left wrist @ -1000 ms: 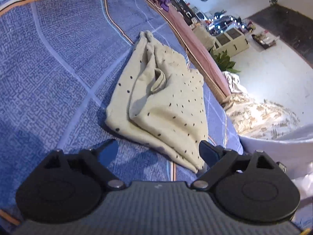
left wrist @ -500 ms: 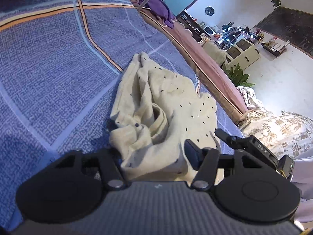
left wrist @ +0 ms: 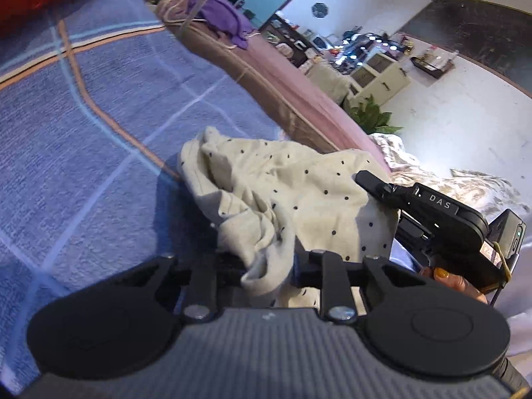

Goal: Fold small clothes
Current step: 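Grasp the folded shirt with the left gripper while the right gripper grasps its other end, then carry the folded shirt with both grippers toward the curtain and lower it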

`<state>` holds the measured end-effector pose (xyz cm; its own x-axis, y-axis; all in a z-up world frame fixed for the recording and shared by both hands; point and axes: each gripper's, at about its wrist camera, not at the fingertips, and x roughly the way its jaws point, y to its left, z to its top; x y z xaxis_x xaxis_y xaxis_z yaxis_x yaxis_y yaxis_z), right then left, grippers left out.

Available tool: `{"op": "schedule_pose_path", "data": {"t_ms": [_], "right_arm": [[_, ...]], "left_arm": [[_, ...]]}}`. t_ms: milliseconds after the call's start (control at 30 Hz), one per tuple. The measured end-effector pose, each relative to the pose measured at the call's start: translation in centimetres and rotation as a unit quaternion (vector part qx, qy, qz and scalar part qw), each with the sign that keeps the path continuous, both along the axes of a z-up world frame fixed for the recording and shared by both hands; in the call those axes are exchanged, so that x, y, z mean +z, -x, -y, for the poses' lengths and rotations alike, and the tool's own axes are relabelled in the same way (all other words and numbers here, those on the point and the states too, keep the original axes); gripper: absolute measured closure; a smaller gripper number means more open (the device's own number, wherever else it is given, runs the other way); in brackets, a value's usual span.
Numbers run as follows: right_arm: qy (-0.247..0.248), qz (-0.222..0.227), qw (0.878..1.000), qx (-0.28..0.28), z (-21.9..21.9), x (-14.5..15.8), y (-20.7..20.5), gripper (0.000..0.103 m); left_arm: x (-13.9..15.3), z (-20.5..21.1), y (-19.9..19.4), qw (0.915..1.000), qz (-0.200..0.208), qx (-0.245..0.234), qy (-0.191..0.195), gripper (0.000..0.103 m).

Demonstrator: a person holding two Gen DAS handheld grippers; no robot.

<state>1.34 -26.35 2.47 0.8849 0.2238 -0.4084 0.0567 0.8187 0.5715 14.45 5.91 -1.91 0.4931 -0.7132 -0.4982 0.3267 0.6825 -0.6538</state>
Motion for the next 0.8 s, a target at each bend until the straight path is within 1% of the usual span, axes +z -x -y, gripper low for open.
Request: {"op": "schedule_pose_path", "data": {"t_ms": [33, 100, 133, 200, 267, 367, 400, 433, 467, 533, 600, 667, 700, 767, 800], "right_arm": [[0.0, 0.011, 1.0, -0.01, 0.3, 1.9, 1.7, 0.088], [0.015, 0.024, 0.999, -0.032, 1.4, 5.7, 5.5, 0.088], [0.02, 0.031, 0.998, -0.041, 2.1, 7.4, 7.6, 0.088], [0.032, 0.048, 0.996, -0.068, 3.8, 10.8, 12.3, 0.088], [0.05, 0.059, 0.992, -0.096, 5.8, 13.9, 17.4, 0.088], [0.086, 0.069, 0.984, -0.143, 9.3, 17.7, 24.6, 0.088], [0.093, 0.066, 0.98, -0.165, 10.8, 18.6, 27.0, 0.088], [0.092, 0.064, 0.977, -0.184, 12.0, 19.3, 29.0, 0.088], [0.089, 0.061, 0.973, -0.202, 13.5, 19.6, 31.0, 0.088], [0.078, 0.054, 0.966, -0.239, 16.0, 19.8, 34.6, 0.088], [0.078, 0.041, 0.957, -0.276, 17.8, 19.2, 37.5, 0.087], [0.084, 0.021, 0.949, -0.302, 18.9, 18.3, 39.8, 0.088], [0.079, 0.011, 0.944, -0.319, 19.3, 17.4, 40.9, 0.087], [0.072, -0.011, 0.937, -0.342, 20.4, 15.8, 42.6, 0.087], [0.074, -0.023, 0.93, -0.359, 20.3, 15.5, 42.7, 0.087]], "left_arm": [[1.5, 0.9, 0.8, 0.9997, 0.014, -0.019, 0.009, 0.081], [4.5, 3.0, 2.6, 0.9973, 0.04, -0.059, 0.019, 0.081], [6.0, 4.3, 3.7, 0.9951, 0.052, -0.081, 0.022, 0.081], [8.9, 7.3, 6.2, 0.9882, 0.076, -0.131, 0.023, 0.081], [11.2, 10.4, 9.2, 0.9775, 0.1, -0.183, 0.029, 0.081], [14.3, 15.2, 14.5, 0.9539, 0.14, -0.263, 0.036, 0.08], [15.0, 16.9, 16.3, 0.945, 0.149, -0.289, 0.036, 0.08], [15.5, 18.3, 17.8, 0.9382, 0.154, -0.308, 0.036, 0.08], [15.8, 20.0, 19.5, 0.9309, 0.156, -0.329, 0.034, 0.08], [15.8, 23.1, 22.6, 0.9196, 0.155, -0.36, 0.032, 0.079], [15.3, 25.6, 25.0, 0.9111, 0.144, -0.385, 0.029, 0.079], [14.0, 27.9, 27.1, 0.9071, 0.117, -0.404, 0.021, 0.079], [13.2, 28.8, 27.8, 0.9057, 0.106, -0.41, 0.014, 0.079], [11.5, 29.9, 28.6, 0.9067, 0.084, -0.413, -0.002, 0.079], [10.7, 30.4, 28.7, 0.9072, 0.081, -0.413, -0.012, 0.079]]}}
